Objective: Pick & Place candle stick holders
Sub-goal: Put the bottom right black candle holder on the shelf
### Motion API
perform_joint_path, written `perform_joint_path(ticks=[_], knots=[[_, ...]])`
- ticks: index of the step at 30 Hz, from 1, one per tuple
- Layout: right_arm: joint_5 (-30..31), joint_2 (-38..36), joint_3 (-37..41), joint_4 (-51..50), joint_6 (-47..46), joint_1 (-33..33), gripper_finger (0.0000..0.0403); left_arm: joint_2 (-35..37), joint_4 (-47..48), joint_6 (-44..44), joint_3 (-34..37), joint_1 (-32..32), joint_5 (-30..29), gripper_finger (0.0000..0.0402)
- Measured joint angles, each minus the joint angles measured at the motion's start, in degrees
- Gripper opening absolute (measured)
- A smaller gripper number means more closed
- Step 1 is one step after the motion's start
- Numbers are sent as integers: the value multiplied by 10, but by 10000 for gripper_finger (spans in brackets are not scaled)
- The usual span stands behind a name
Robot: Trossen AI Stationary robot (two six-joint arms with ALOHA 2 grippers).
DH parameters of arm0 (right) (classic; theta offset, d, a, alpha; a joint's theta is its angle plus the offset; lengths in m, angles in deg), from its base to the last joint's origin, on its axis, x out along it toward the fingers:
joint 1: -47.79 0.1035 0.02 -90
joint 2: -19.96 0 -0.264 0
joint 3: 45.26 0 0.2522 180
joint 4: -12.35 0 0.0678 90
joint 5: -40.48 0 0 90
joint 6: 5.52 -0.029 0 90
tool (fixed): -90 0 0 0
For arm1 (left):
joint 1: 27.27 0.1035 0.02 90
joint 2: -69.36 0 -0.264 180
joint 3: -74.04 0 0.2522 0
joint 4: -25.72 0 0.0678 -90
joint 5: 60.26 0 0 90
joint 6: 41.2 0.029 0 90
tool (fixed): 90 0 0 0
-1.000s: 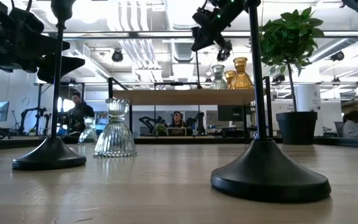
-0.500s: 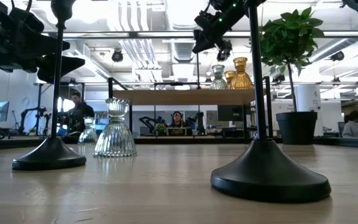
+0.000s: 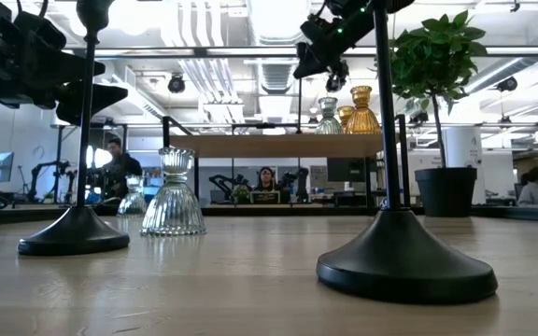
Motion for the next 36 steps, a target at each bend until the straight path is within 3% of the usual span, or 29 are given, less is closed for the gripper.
perform_joint_path(ticks=[36], knots=[[-9, -21, 40, -33, -8, -7, 13, 0, 0, 0, 0, 0, 0, 323]])
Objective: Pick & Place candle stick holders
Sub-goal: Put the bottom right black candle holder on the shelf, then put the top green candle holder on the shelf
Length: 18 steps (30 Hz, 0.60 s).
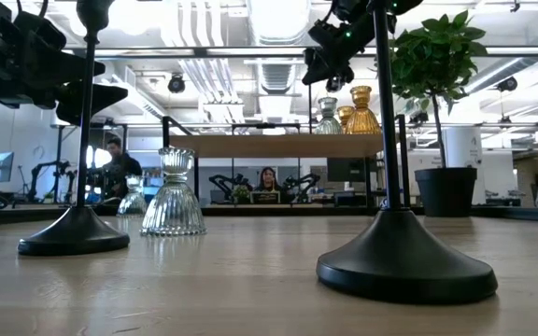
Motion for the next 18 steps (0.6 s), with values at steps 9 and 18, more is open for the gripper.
perform_joint_path(ticks=[9, 18], knots=[[-1, 3, 1, -8, -14, 0, 53, 0, 0, 0, 0, 0, 0, 323], [0, 0, 1, -5, -11, 1, 110, 0, 0, 0, 0, 0, 0, 323]])
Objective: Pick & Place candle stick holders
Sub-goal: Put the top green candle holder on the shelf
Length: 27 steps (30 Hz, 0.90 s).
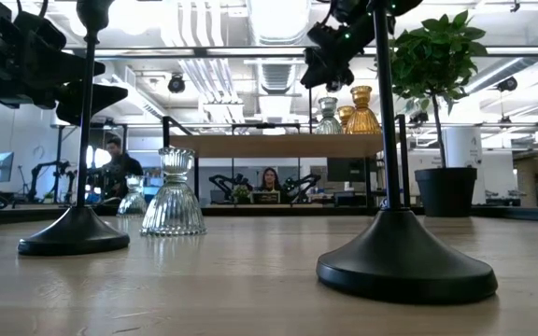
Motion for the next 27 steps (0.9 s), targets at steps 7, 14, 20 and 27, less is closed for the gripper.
perform_joint_path(ticks=[7, 14, 20, 27], knots=[[18, -10, 0, -19, 9, -1, 141, 0, 0, 0, 0, 0, 0, 323], [33, -24, -1, -32, 19, -4, 165, 0, 0, 0, 0, 0, 0, 323], [33, -45, -1, -63, 29, -8, 173, 0, 0, 0, 0, 0, 0, 323], [24, -102, -1, -158, 25, -3, 156, 0, 0, 0, 0, 0, 0, 323]])
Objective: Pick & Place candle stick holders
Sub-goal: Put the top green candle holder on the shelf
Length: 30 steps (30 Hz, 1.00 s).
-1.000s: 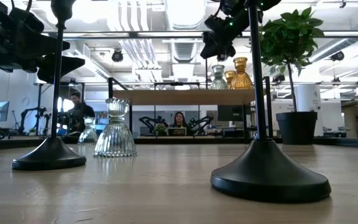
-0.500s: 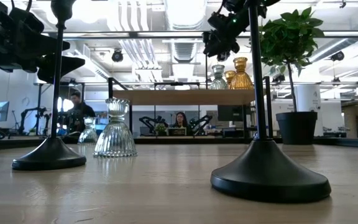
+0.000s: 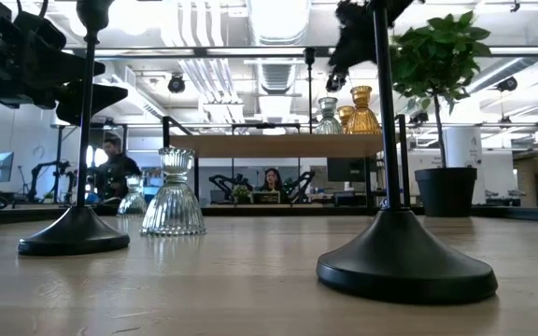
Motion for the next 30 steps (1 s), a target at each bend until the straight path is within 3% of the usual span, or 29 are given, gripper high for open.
perform_joint_path(ticks=[4, 8, 18, 26, 30], knots=[[-39, -46, 0, -74, -4, 21, 131, 0, 0, 0, 0, 0, 0, 323], [-70, -89, 10, -74, -15, 69, 98, 0, 0, 0, 0, 0, 0, 323], [-75, -165, 43, -78, -49, 258, 12, 0, 0, 0, 0, 0, 0, 323], [-51, -276, 213, 30, -194, 390, 8, 0, 0, 0, 0, 0, 0, 323], [13, -351, 326, 129, -244, 448, 8, 0, 0, 0, 0, 0, 0, 323]])
